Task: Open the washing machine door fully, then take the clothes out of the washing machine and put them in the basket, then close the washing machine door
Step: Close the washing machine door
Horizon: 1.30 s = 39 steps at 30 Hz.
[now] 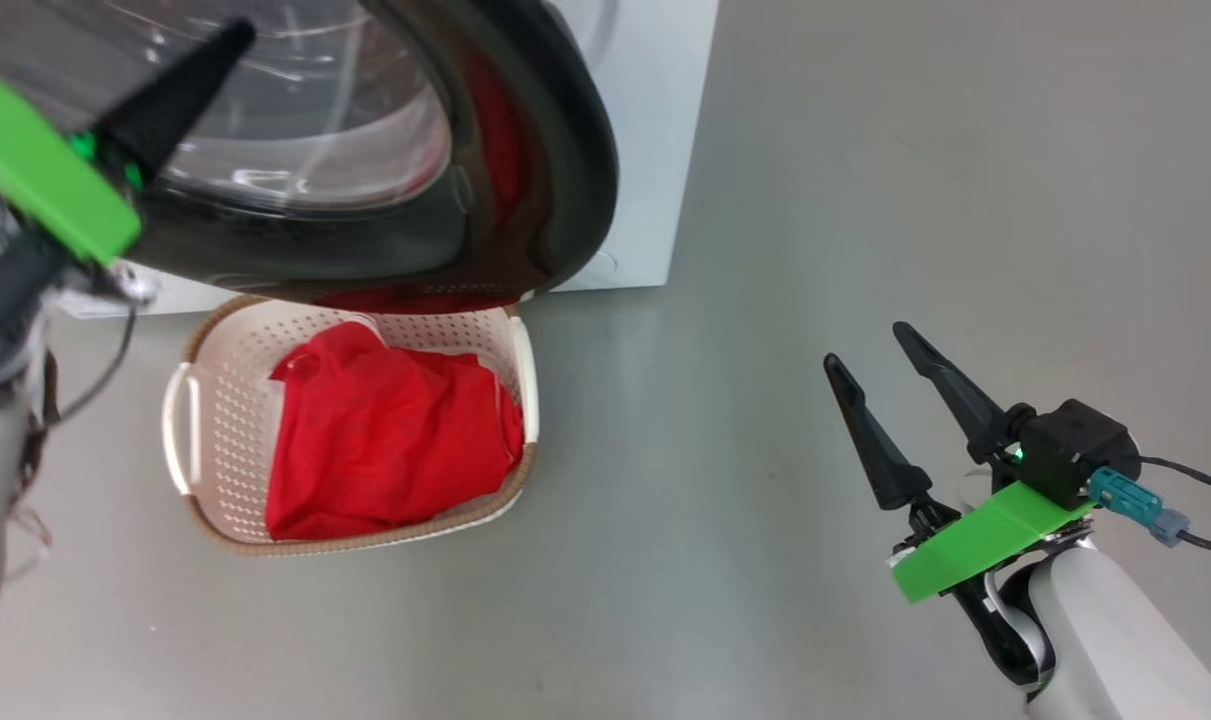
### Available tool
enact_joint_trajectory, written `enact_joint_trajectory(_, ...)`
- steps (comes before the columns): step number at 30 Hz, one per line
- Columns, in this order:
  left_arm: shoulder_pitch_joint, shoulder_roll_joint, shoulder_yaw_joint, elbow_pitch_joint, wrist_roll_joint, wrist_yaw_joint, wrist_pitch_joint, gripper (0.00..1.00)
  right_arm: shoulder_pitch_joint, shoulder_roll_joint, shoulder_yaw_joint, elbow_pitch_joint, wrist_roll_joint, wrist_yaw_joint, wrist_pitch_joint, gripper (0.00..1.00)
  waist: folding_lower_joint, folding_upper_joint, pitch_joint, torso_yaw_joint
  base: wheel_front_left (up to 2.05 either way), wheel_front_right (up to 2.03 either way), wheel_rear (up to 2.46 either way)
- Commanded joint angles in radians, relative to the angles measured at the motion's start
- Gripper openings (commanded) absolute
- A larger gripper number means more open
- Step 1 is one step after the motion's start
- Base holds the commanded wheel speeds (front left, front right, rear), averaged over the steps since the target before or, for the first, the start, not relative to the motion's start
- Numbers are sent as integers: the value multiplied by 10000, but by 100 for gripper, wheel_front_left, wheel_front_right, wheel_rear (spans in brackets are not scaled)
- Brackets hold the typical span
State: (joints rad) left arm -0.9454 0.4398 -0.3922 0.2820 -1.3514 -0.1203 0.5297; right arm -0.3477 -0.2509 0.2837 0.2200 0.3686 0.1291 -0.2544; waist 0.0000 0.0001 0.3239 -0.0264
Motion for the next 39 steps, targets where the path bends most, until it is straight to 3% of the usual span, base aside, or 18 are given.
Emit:
enact_joint_trajectory(1,95,602,291,-300,-51,-104,-166,42,151,-72,155,-201,-70,16,-74,100,0,-1,-170,188,0,0,0)
enact_joint_trajectory(3,399,716,237,-330,-116,-104,-389,85,192,-132,151,-194,-64,16,-74,100,0,-1,-244,299,0,0,0)
enact_joint_trajectory(5,727,803,171,-381,-212,-104,-595,100,234,-194,148,-184,-55,16,-74,100,0,-1,-328,401,0,0,0)
enact_joint_trajectory(20,3687,1342,-167,-645,-510,-104,-3228,100,924,-504,-46,-180,87,16,-74,100,0,-1,-999,694,0,0,0)
enact_joint_trajectory(25,4882,1634,-472,-596,-373,-104,-4256,100,1265,-543,-213,-251,103,16,-74,100,0,-1,-1142,592,0,0,0)
enact_joint_trajectory(39,6773,1713,-461,-216,-980,-104,-6293,100,1767,-605,-516,-302,94,16,-74,100,0,-1,-1281,1,0,0,0)
